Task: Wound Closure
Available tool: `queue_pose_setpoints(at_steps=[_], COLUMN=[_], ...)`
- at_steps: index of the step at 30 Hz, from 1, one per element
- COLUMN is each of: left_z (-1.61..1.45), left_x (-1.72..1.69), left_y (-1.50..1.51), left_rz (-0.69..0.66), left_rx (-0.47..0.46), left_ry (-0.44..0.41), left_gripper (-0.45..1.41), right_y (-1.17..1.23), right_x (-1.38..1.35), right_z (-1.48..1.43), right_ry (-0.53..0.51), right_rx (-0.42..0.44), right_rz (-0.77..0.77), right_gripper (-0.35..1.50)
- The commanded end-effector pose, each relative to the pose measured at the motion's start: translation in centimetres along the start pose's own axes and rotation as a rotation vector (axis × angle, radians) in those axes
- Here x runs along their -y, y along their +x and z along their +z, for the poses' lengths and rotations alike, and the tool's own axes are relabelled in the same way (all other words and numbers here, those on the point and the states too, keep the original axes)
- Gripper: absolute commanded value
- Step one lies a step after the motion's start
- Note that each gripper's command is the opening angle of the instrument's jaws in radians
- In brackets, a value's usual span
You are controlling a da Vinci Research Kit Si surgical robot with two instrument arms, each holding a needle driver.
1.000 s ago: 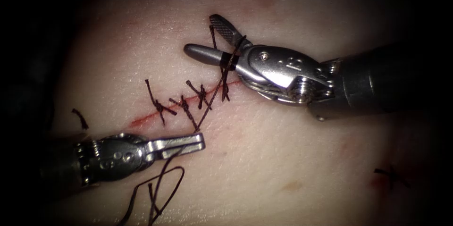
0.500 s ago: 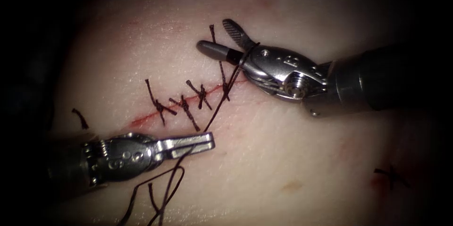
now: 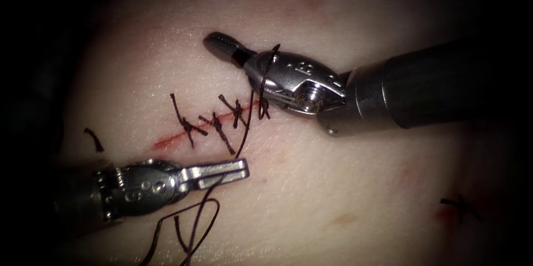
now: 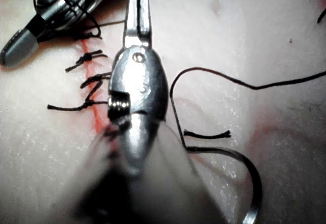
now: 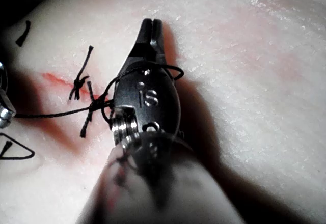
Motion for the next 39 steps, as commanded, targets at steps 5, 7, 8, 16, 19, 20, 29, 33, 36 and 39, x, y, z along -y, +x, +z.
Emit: queue_pose_setpoints(at_steps=[5,7,8,16,19,20,29,33,36,39], left_z=[0.07,0.07,0.07,-0.15,-0.34,-0.53,-0.99,-1.22,-1.49,-1.67], left_x=[-0.03,-0.04,-0.04,0.15,0.34,0.48,1.01,1.27,1.54,1.69], left_y=[-0.09,-0.1,-0.1,-0.08,-0.04,-0.03,-0.06,-0.07,-0.12,-0.17], left_rz=[0.005,0.0,0.0,-0.025,-0.043,-0.052,-0.078,-0.095,-0.097,-0.094], left_rx=[0.003,0.004,0.004,0.042,0.071,0.088,0.148,0.153,0.134,0.131], left_ry=[0.0,-0.003,-0.003,0.018,0.039,0.058,0.099,0.131,0.17,0.193], left_gripper=[-0.45,-0.45,-0.45,-0.45,-0.45,-0.45,-0.45,-0.45,-0.45,-0.45], right_y=[-0.06,-0.06,-0.06,-0.02,-0.03,-0.05,-0.17,-0.22,-0.23,-0.23], right_x=[0.04,0.07,0.07,0.13,0.13,0.13,0.27,0.31,0.31,0.29], right_z=[-0.03,-0.04,-0.04,-0.25,-0.35,-0.42,-0.51,-0.57,-0.66,-0.75], right_ry=[0.005,0.0,0.0,0.011,0.015,0.02,0.098,0.12,0.125,0.131], right_rx=[0.003,0.005,0.005,0.004,-0.011,-0.021,-0.081,-0.099,-0.122,-0.127], right_rz=[-0.001,-0.001,-0.001,-0.076,-0.11,-0.142,-0.249,-0.272,-0.289,-0.312], right_gripper=[-0.35,-0.35,-0.35,-0.35,-0.35,-0.35,-0.35,-0.35,-0.35,-0.35])
